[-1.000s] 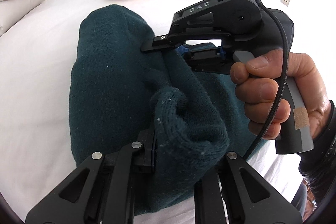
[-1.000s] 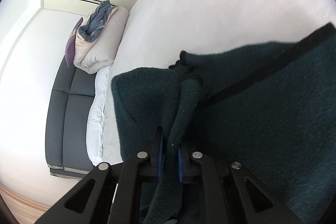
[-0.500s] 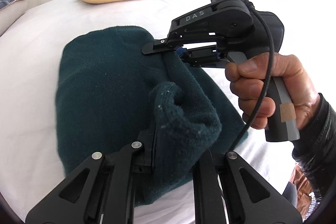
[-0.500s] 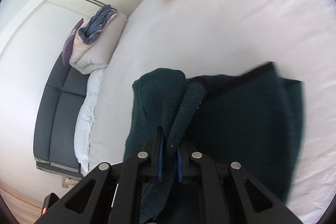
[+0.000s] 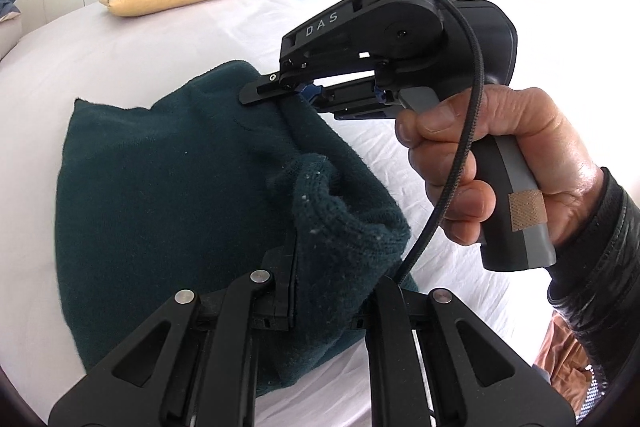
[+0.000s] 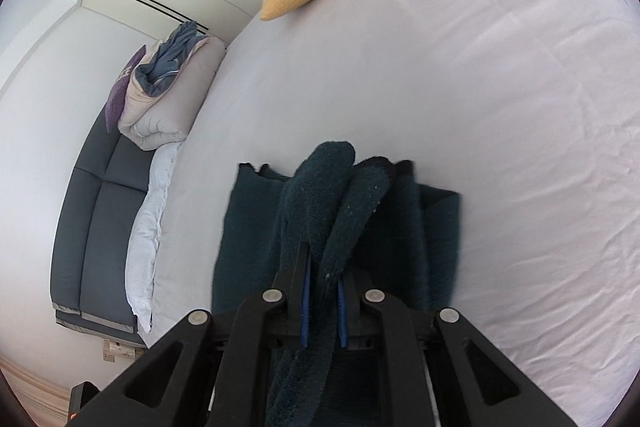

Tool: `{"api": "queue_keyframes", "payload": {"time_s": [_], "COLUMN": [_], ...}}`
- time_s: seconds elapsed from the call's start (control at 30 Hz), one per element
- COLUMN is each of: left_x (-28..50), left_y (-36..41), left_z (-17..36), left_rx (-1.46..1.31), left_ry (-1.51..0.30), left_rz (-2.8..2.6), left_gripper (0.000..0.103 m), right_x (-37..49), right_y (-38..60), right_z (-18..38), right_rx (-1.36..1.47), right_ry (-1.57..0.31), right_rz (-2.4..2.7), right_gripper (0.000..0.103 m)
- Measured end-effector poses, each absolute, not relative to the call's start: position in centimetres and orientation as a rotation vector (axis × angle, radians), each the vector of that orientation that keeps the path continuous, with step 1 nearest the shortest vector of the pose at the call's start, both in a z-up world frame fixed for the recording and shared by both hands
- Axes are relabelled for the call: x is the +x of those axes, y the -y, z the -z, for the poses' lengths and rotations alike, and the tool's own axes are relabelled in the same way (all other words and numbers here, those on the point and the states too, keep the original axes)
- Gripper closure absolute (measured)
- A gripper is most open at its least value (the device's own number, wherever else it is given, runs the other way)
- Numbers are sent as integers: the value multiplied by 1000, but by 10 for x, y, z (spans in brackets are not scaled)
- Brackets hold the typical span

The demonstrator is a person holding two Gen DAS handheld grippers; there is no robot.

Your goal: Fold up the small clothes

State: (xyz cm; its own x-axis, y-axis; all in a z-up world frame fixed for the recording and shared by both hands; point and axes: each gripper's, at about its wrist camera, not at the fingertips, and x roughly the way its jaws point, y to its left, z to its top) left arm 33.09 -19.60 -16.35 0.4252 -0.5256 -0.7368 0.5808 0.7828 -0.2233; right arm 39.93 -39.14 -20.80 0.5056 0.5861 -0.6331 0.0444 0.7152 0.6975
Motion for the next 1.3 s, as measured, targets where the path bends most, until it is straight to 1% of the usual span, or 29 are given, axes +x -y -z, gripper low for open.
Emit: {"api": "queue_keyframes", "payload": {"time_s": [0.13,0.17,0.23,0.3,0.4,0.47,0.53,0.6,0.67,0.7,0.77,0.8,0.9,0.93,0.97,1.03,1.07,1.1,1.17,1.3], "left_x": [332,332,331,324,310,305,309,317,328,331,334,332,335,336,338,344,345,341,340,335], "left_y": [194,193,188,173,148,123,103,80,58,49,51,48,50,53,54,57,57,66,67,68], "left_z": [177,181,181,176,164,159,156,153,152,151,149,151,161,165,166,172,179,184,186,187], "left_rx": [30,28,25,23,-15,-37,-40,-56,-102,-129,-113,-107,-117,-113,-109,-92,-83,-78,-76,-75], "left_ry": [-929,-935,-940,-943,-939,-919,-908,-884,-889,-885,-887,-892,-914,-923,-933,-941,-946,-951,-957,-963], "left_rz": [689,684,697,728,768,786,770,734,702,705,676,663,642,638,641,638,639,638,642,649], "left_gripper": [92,91,82,82,80,80,80,80,80,80,80,80,80,80,80,80,80,80,80,80], "right_x": [399,398,395,394,383,367,347,324,303,294,279,274,266,263,260,257,256,254,251,244], "right_y": [399,399,403,406,407,401,396,393,389,388,383,379,368,364,362,359,359,360,364,383], "right_z": [231,234,238,239,236,227,221,213,203,198,193,192,200,205,208,208,209,209,210,231], "right_rx": [768,769,791,829,857,828,795,779,767,768,757,726,644,643,628,584,582,583,593,702], "right_ry": [-1022,-1022,-1021,-1027,-1032,-1019,-1022,-1014,-991,-974,-951,-960,-1022,-1042,-1051,-1054,-1049,-1044,-1039,-1031], "right_rz": [-338,-339,-342,-356,-372,-378,-361,-364,-348,-358,-363,-341,-259,-267,-257,-233,-238,-239,-233,-229], "right_gripper": [91,91,91,89,83,71,63,61,56,55,51,50,51,53,62,71,80,85,89,91]}}
